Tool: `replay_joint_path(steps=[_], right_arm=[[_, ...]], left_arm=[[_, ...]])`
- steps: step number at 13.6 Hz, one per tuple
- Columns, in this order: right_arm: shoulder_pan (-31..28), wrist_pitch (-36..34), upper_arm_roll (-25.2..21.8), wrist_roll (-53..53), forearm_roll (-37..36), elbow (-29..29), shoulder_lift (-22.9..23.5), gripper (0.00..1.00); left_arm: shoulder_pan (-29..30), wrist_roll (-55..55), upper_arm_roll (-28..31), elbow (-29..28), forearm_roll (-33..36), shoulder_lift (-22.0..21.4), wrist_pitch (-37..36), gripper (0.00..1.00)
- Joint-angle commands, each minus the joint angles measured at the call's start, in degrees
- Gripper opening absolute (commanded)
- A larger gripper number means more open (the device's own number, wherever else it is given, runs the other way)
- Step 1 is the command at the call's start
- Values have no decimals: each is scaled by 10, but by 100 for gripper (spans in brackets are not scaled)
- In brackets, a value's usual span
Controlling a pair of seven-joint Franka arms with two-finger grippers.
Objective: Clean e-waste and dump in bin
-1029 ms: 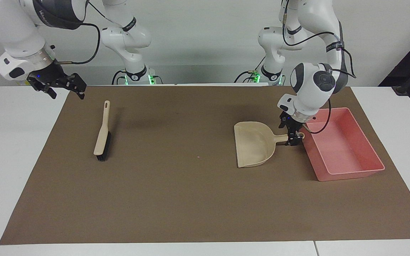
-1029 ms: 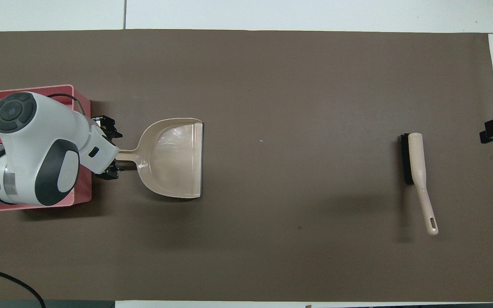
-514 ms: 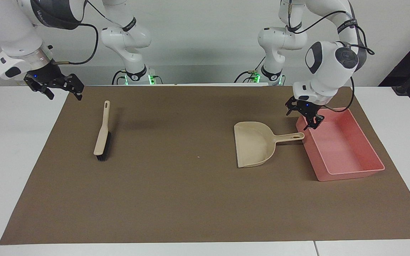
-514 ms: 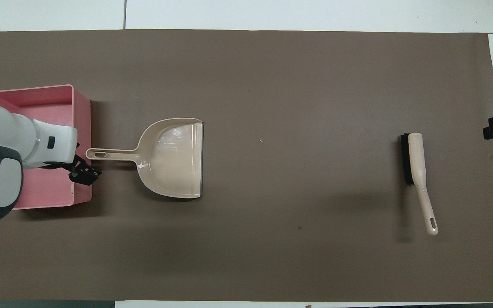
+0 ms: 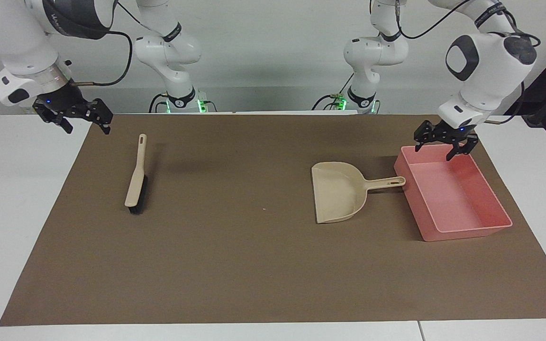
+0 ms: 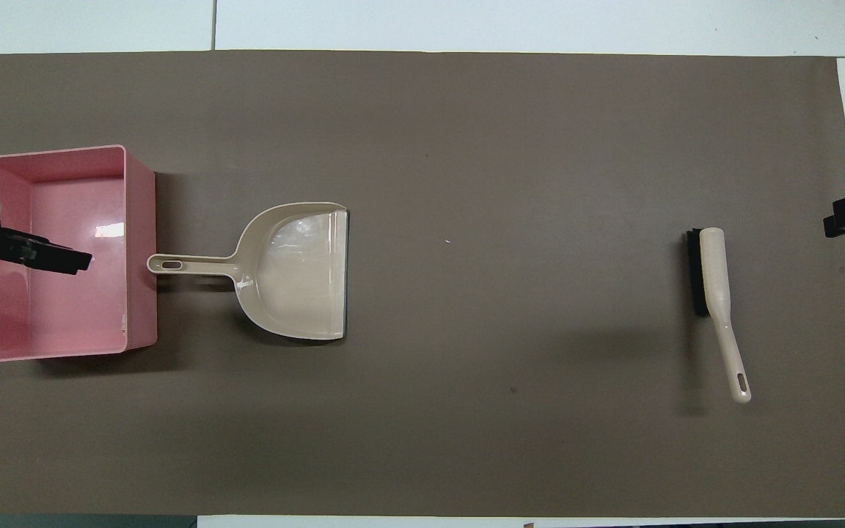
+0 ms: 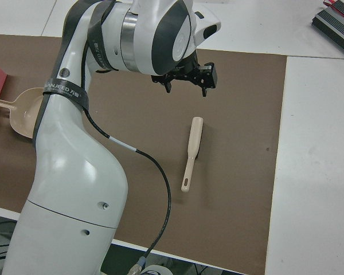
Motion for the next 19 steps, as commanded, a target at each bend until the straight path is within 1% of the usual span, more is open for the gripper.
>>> replay_joint_path(steps=[1,3,6,9,12,15,16,19], right_arm=[[-2,4,2,2,4,-7,-7,99],[-2,5,2,2,4,-7,-7,99],[-3,5,2,1,4,-7,-7,99],[-5,6,2,0,4,-8,-7,99],[-5,6,2,0,4,-8,-7,99],[-5,6,2,0,4,-8,-7,99],[-5,6,2,0,4,-8,-7,99],[-5,6,2,0,4,-9,-7,99]], left_arm=[[7,-72,-3,114,5,38,-80,98],[5,-141,-4,152,5,40,-111,98],[5,-181,-4,190,6,38,-174,98],[5,-201,-4,176,7,29,-203,98],[5,-233,-5,165,7,21,-201,98],[5,-223,-4,162,12,21,-188,98],[0,-222,-5,162,34,21,-189,98],[2,-225,-6,157,37,18,-184,98]])
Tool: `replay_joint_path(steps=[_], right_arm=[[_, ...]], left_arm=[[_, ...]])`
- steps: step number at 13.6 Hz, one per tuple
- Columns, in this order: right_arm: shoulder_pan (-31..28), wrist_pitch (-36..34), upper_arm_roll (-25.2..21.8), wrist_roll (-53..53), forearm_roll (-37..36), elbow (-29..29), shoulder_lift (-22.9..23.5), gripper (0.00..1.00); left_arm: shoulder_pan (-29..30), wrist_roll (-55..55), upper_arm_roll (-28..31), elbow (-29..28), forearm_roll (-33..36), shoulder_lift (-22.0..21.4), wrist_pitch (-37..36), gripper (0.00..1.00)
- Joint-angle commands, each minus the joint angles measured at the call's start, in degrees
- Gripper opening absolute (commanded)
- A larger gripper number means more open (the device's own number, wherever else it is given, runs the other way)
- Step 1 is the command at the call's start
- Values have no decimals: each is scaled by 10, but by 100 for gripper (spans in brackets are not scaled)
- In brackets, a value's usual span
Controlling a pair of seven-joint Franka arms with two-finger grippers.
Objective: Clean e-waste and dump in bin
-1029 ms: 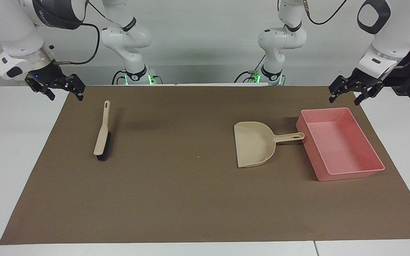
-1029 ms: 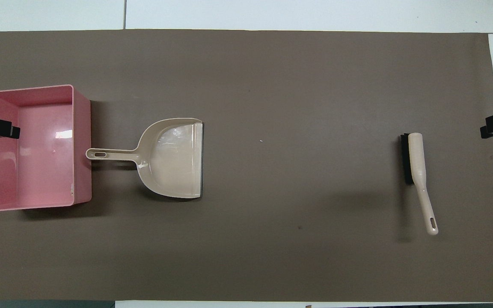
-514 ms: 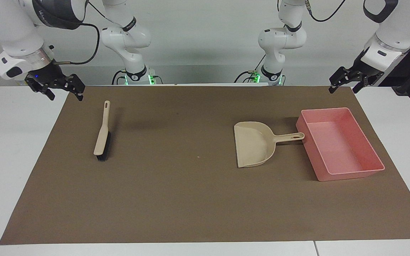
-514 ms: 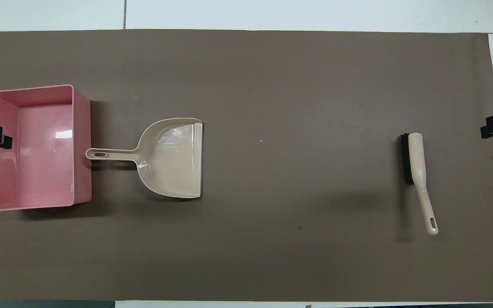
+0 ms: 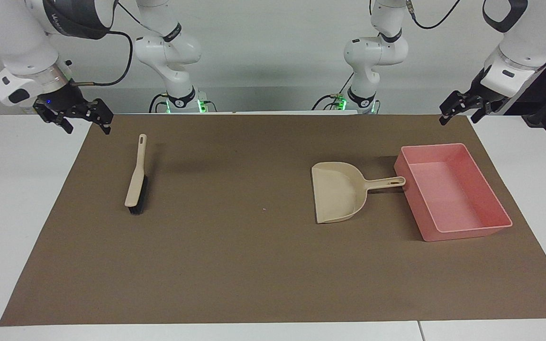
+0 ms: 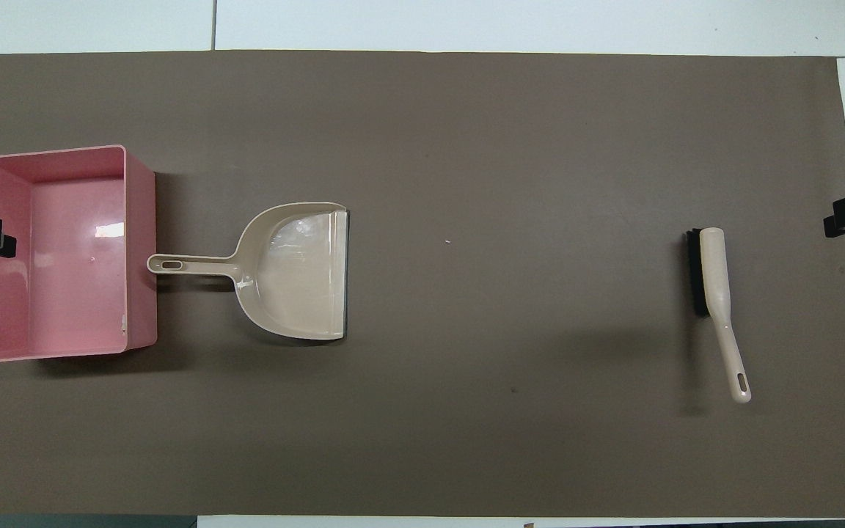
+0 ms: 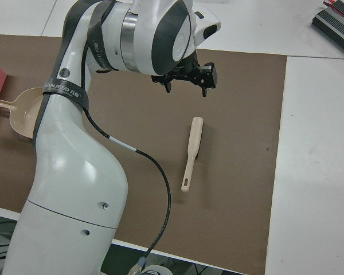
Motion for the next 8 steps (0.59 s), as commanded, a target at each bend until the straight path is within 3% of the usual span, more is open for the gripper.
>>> replay_joint_path(steps=[1,8], right_arm=[[-5,6,2,0,4,-9,-7,99],[-5,6,2,0,4,-12,-8,99]], left_arm=[[0,-9,-3,-9,12,-5,10,98],[-3,-3,-4,-12,11,-4,37,98]])
